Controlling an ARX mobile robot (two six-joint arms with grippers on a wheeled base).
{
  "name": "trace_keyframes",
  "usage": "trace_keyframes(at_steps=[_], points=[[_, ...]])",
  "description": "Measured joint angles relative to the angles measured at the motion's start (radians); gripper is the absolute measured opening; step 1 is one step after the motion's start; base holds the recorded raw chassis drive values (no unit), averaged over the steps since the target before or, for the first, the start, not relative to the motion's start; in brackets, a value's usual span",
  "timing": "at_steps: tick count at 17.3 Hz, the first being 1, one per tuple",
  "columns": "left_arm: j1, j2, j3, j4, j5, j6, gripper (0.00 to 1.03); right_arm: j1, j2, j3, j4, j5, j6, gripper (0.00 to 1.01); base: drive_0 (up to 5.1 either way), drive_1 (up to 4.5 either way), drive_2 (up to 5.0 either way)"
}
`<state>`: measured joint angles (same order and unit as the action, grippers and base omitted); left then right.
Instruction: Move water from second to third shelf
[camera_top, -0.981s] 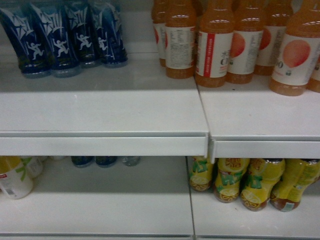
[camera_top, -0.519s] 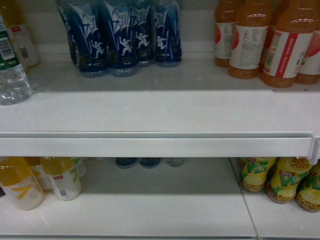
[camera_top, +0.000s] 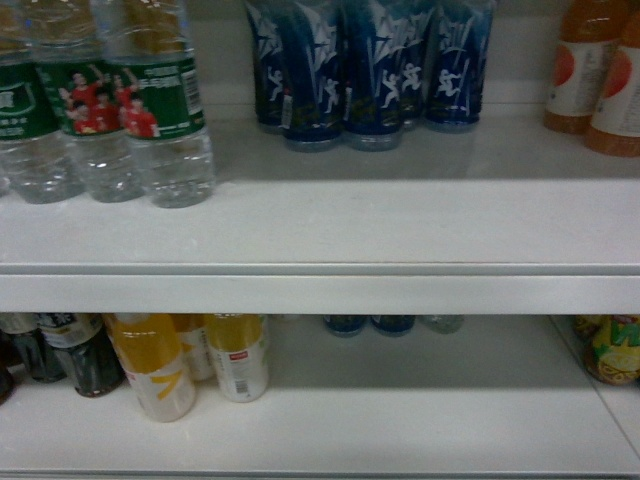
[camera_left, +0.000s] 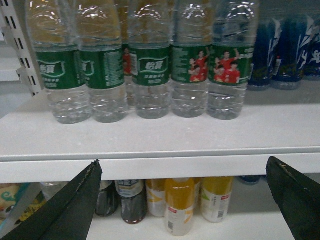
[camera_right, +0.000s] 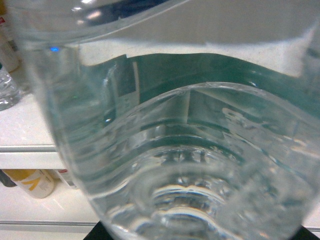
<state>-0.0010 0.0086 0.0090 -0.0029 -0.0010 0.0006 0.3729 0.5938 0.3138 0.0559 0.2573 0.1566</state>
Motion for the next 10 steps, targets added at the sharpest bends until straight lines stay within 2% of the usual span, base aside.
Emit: trace_keyframes(at_steps=[10], points=[[0.000,0.000,0.000,-0.002,0.001,0.000,0.98,0.000,0.001,0.000,0.002,0.000,0.000,0.39,-5.0,2.44,2.4]])
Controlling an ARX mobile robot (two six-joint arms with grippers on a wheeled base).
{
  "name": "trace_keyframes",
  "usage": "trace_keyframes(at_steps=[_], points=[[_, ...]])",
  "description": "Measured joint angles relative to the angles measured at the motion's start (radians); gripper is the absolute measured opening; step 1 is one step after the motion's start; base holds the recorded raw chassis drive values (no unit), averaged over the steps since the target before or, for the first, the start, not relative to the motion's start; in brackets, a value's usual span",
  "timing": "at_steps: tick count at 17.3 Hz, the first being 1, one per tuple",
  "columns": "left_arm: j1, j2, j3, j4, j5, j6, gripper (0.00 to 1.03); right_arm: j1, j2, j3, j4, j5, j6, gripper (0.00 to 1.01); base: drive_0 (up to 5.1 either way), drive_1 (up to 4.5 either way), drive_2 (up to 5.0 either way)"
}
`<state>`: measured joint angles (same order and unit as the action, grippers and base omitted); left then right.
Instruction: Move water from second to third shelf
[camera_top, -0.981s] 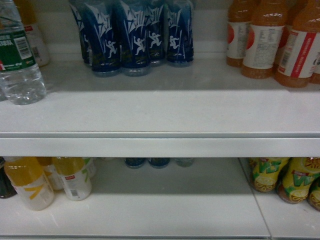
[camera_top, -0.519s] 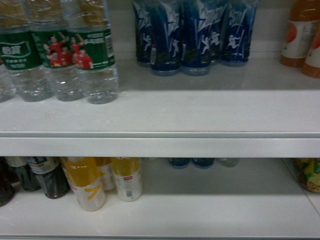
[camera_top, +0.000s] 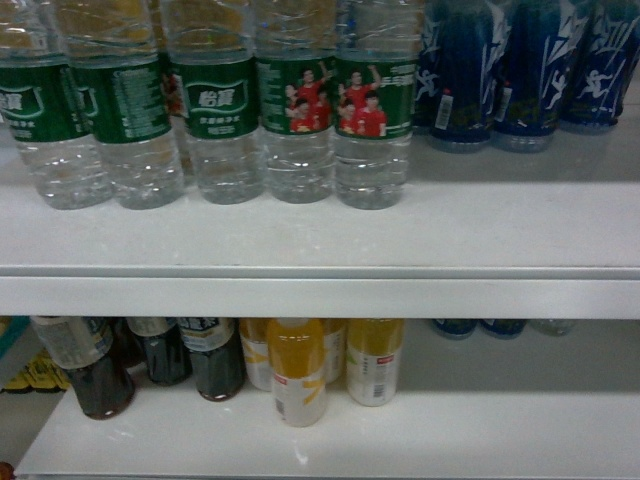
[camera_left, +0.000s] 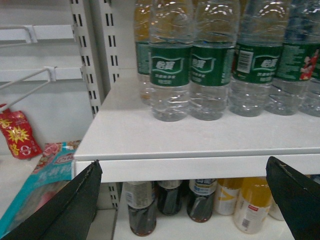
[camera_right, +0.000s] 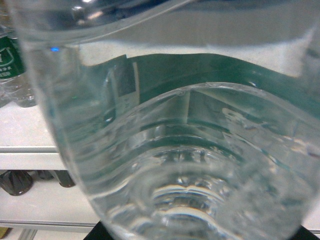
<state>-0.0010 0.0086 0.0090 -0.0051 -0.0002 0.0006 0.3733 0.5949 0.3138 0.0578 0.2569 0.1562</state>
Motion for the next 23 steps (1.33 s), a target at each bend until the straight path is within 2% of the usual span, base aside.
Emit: trace_keyframes(at_steps=[12,14,16,18,23], points=[[0.000,0.000,0.000,0.002,0.000,0.000,0.98,0.000,-0.001,0.000,0.000,0.000,0.000,0.39,-4.9,2.52,2.5],[0.000,0.000,0.000,0.003,0.000,0.000,0.98,0.000,-0.001,0.000,-0.006,0.000,0.000,0.39,0.0,0.00,0.0],[0.000,0.000,0.000,0.003,-0.006,0.000,0.98,0.008,0.004,0.000,0.005,-0.023,0.000,0.39,0.0,0.00,0.0],[0.000,0.000,0.000,0.001,-0.003,0.000,0.98,0.003,0.005,0.000,-0.004,0.000,0.000,0.39,0.0,0.00,0.0],[0.000,0.000,0.000,0.002,-0.001,0.000,0.98,0.004,0.005,0.000,0.000,0.000,0.000,0.39,0.0,0.00,0.0]])
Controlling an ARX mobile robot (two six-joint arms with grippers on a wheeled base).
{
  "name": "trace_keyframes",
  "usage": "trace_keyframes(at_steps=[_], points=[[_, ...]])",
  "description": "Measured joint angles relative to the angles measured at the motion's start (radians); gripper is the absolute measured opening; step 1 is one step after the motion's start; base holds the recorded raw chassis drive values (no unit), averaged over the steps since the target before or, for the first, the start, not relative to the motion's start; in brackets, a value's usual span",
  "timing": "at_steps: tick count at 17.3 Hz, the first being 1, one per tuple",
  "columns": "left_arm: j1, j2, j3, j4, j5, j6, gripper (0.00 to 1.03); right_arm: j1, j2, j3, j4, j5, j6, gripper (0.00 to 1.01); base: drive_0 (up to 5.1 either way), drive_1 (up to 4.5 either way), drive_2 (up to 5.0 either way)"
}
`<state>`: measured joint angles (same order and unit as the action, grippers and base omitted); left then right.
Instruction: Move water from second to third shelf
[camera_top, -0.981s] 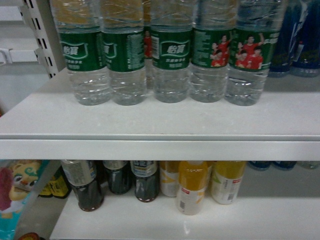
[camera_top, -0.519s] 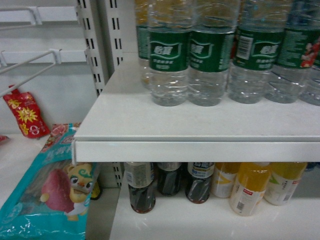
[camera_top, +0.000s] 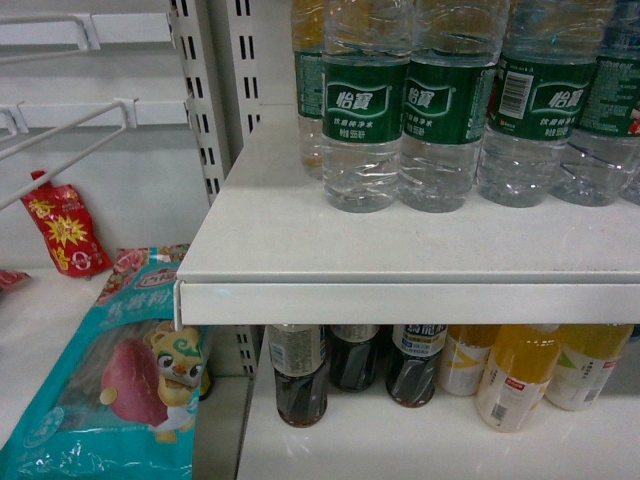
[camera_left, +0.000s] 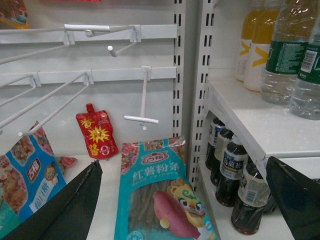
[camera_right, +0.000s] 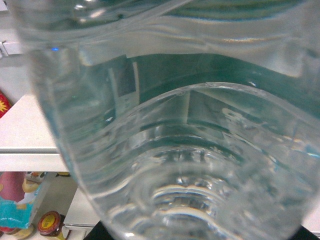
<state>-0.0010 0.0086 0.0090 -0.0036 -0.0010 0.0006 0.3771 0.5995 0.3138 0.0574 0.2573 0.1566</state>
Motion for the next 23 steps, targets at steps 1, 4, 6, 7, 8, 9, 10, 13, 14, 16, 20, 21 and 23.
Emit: trace_keyframes(at_steps=[1,4,6,7,8,9,10,13,14,16,20,21,23], points=[[0.000,0.000,0.000,0.000,0.000,0.000,0.98,0.001,0.000,0.000,0.000,0.000,0.000,0.39,0.0,0.00,0.0],[0.000,0.000,0.000,0.001,0.000,0.000,0.98,0.001,0.041,-0.025,0.174,0.136,-0.027,0.39,0.0,0.00,0.0],[0.000,0.000,0.000,0.000,0.000,0.000,0.98,-0.055,0.106,0.015,0.209,0.138,-0.035,0.39,0.0,0.00,0.0],[0.000,0.000,0.000,0.000,0.000,0.000,0.98,-0.064,0.151,0.033,0.234,0.117,-0.045,0.39,0.0,0.00,0.0],[0.000,0.000,0.000,0.000,0.000,0.000,0.98,-0.064,0.206,0.056,0.252,0.089,-0.050,0.39,0.0,0.00,0.0],[0.000,0.000,0.000,0.000,0.000,0.000,0.98,-0.063,0.266,0.083,0.266,0.068,-0.053,0.39,0.0,0.00,0.0],[0.000,0.000,0.000,0.000,0.000,0.000,0.98,-0.063,0.315,0.104,0.274,0.051,-0.052,0.39,0.0,0.00,0.0],[0.000,0.000,0.000,0.000,0.000,0.000,0.98,-0.048,0.486,0.182,0.304,0.031,-0.049,0.39,0.0,0.00,0.0],[0.000,0.000,0.000,0.000,0.000,0.000,0.98,-0.048,0.536,0.219,0.304,0.014,-0.039,0.39,0.0,0.00,0.0],[0.000,0.000,0.000,0.000,0.000,0.000,0.98,-0.050,0.615,0.286,0.285,-0.018,-0.001,0.39,0.0,0.00,0.0],[0.000,0.000,0.000,0.000,0.000,0.000,0.98,-0.051,0.743,0.383,0.274,-0.041,0.035,0.39,0.0,0.00,0.0],[0.000,0.000,0.000,0.000,0.000,0.000,0.98,-0.051,0.765,0.401,0.274,-0.040,0.037,0.39,0.0,0.00,0.0],[0.000,0.000,0.000,0.000,0.000,0.000,0.98,-0.051,0.795,0.423,0.280,-0.040,0.037,0.39,0.0,0.00,0.0]])
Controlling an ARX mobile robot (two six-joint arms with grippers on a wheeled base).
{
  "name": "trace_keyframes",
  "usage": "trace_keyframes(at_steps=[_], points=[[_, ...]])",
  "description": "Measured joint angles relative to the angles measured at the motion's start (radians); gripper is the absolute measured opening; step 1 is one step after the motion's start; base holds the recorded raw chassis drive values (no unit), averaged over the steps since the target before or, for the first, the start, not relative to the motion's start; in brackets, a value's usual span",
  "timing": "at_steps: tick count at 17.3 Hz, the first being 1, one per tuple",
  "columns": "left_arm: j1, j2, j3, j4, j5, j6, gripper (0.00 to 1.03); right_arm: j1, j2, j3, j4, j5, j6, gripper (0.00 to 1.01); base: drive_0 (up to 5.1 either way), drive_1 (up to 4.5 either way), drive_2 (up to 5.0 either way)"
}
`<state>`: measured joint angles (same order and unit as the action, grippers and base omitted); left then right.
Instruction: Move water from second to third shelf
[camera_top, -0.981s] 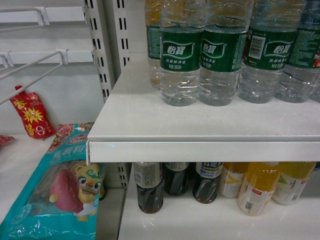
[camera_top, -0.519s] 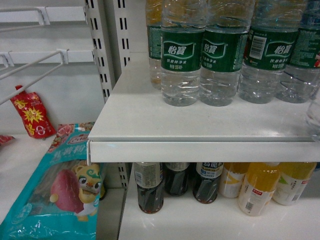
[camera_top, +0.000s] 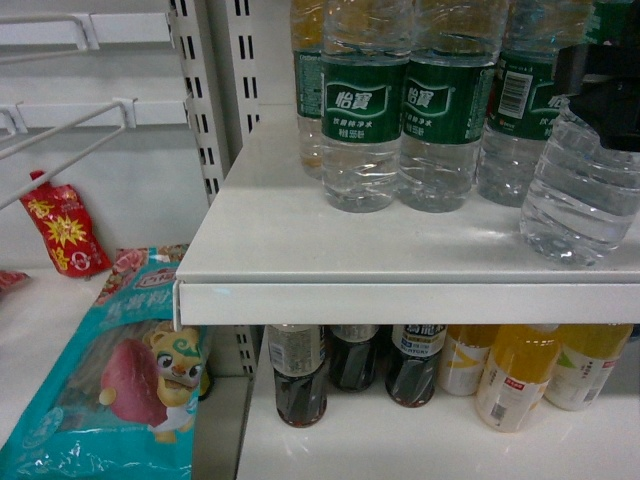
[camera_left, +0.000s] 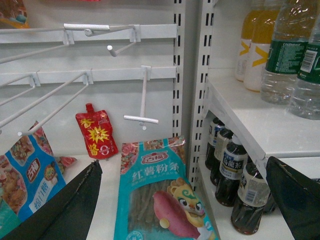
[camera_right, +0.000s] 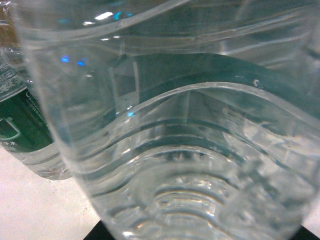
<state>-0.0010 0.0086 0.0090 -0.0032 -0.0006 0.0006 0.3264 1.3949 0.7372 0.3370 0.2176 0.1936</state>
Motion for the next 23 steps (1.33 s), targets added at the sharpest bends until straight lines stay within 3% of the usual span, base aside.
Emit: trace_keyframes(at_steps=[21,23], points=[[0.000,0.000,0.000,0.000,0.000,0.000,0.98,-0.005,0.125,0.103,0.010,0.026,-0.003,0.39,0.0,0.00,0.0],[0.000,0.000,0.000,0.000,0.000,0.000,0.98,-0.005,0.125,0.103,0.008,0.025,-0.003,0.46,0.0,0.00,0.0]])
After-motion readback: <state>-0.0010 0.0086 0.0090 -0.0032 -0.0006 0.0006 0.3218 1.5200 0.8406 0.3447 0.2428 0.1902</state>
